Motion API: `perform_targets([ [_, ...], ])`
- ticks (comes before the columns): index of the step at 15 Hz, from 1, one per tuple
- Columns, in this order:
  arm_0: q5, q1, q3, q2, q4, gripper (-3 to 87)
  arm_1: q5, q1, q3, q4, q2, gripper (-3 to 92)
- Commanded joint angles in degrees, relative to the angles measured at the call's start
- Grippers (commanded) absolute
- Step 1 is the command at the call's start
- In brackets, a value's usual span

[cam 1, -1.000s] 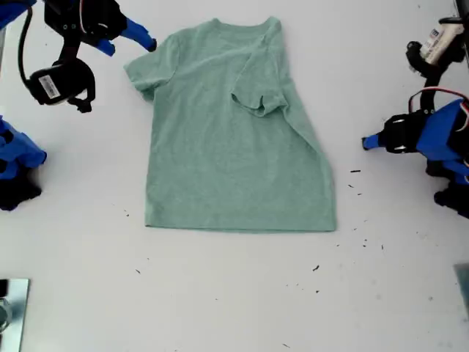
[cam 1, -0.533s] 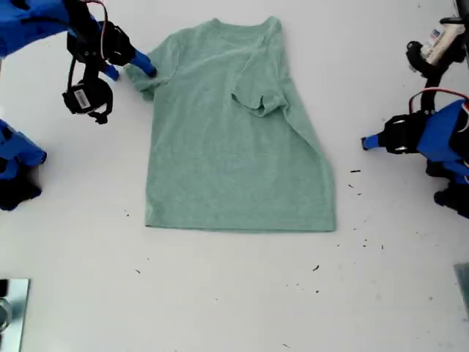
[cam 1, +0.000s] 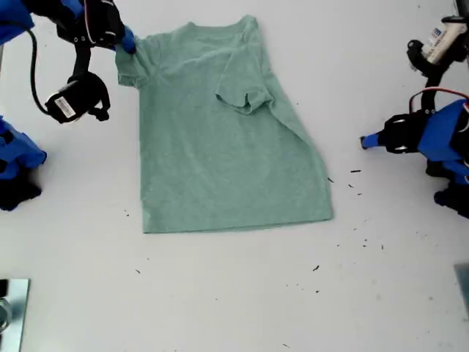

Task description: Fold t shirt

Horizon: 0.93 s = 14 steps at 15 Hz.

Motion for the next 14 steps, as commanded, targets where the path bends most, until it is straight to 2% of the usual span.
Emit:
perform_targets([
  [1, -0.3, 1.9, -0.9, 7.3, -2.1, -0.3, 0.2, -0.5, 1.7, 1.0, 0.6, 2.4],
  [3, 0.0, 2.8, -1.0, 2.5, -4.0, -0.3, 0.1, -0.6, 1.8, 1.1, 1.0, 2.4],
  [5, -1.6, 9.6, -6.3, -2.5, -9.2, -0.3, 0.4, -1.1, 1.8, 1.3, 1.1, 2.4],
  [8, -0.3, 21.5, -33.4, -30.5, -12.0, -0.3, 0.7, -1.3, 1.9, 1.6, 1.5, 2.4],
  [9, 0.0, 23.0, -47.0, -44.4, -9.1, 4.8, 0.8, -1.4, 1.9, 1.7, 1.6, 2.4],
  [10, 0.0, 23.0, -61.3, -58.2, -5.3, 25.0, 1.0, -1.5, 1.9, 1.8, 1.8, 2.4],
  [11, 0.1, 21.5, -63.8, -64.1, -6.6, 32.4, 1.1, -1.5, 2.0, 2.1, 2.4, 2.4],
  [12, -2.1, 18.9, -63.7, -64.4, -4.0, 32.9, 1.1, -1.6, 2.1, 2.2, 2.7, 2.4],
  [14, -2.7, 17.0, -61.1, -48.3, 6.6, 31.9, 1.1, -1.6, 2.2, 2.3, 2.9, 2.4],
])
